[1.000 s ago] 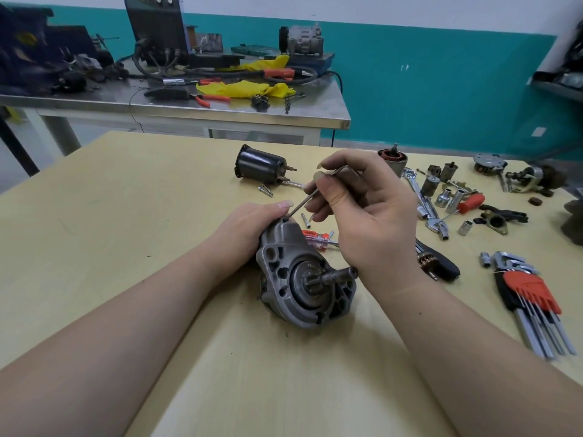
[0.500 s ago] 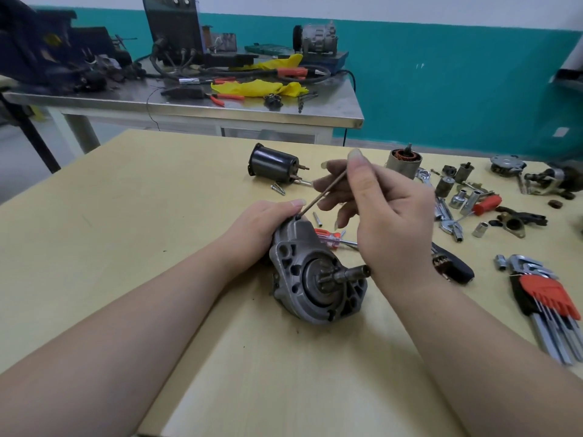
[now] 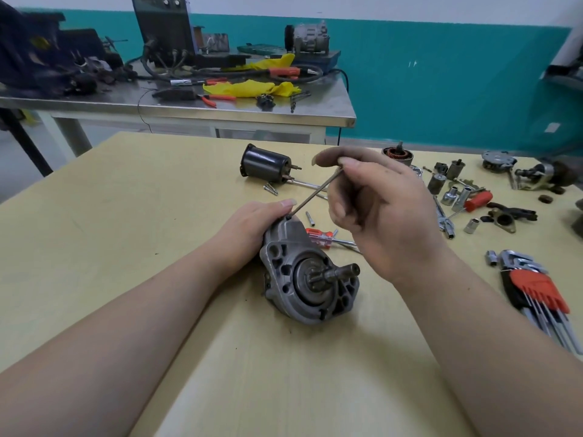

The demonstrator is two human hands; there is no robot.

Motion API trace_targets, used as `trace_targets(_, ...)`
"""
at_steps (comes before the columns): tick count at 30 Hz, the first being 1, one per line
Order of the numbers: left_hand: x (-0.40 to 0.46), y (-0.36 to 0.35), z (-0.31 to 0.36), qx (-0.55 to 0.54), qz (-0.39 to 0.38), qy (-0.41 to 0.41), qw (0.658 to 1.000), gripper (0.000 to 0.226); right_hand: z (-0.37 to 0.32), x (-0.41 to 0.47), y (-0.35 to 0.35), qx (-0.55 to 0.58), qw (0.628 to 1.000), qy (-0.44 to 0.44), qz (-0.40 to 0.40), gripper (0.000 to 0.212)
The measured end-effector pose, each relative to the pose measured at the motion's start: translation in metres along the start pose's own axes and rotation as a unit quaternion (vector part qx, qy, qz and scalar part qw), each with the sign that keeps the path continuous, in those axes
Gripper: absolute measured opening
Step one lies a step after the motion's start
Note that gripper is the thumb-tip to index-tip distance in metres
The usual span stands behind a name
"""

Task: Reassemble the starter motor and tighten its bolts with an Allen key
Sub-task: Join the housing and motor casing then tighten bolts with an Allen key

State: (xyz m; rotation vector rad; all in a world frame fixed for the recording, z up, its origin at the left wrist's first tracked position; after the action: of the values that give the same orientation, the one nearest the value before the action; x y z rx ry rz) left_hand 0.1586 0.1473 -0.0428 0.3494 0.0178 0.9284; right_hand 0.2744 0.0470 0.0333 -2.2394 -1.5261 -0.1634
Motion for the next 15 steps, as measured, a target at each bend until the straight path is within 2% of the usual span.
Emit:
trace_targets(4,-0.001,-0.001,-0.003,-0.010,-0.003,0.009,1.000,0.093,0.009,-0.006,-0.015,0.096,0.987,-0.086,-0.096,0.030)
trace_targets(7,-0.002,-0.001,-0.002,-0.028,-0.004,0.009,1.000,0.095,0.008,-0.005,-0.015,0.102,0.984,-0.082,-0.118,0.026)
trace_targets(10,-0.002,-0.002,-0.003,-0.033,-0.005,0.012,0.999,0.091,0.007,-0.003,-0.010,0.070,0.992,-0.044,-0.095,0.020)
trace_targets(15,-0.001,-0.003,-0.006,-0.028,-0.007,0.017,0.999,0.085,-0.011,0.001,0.012,-0.069,0.993,0.085,0.045,0.026)
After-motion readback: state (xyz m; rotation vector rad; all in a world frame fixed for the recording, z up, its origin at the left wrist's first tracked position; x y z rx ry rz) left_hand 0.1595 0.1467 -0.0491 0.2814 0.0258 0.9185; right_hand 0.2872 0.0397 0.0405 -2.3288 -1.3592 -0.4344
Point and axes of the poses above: each hand's wrist, its own x-axis towards the middle knuckle, its own y-axis out of the back of the hand, z = x × y, the point moved 10 cm from there along x, towards the middle knuckle, and after that the axes turned 9 degrees about z, right-handed, at the moved point
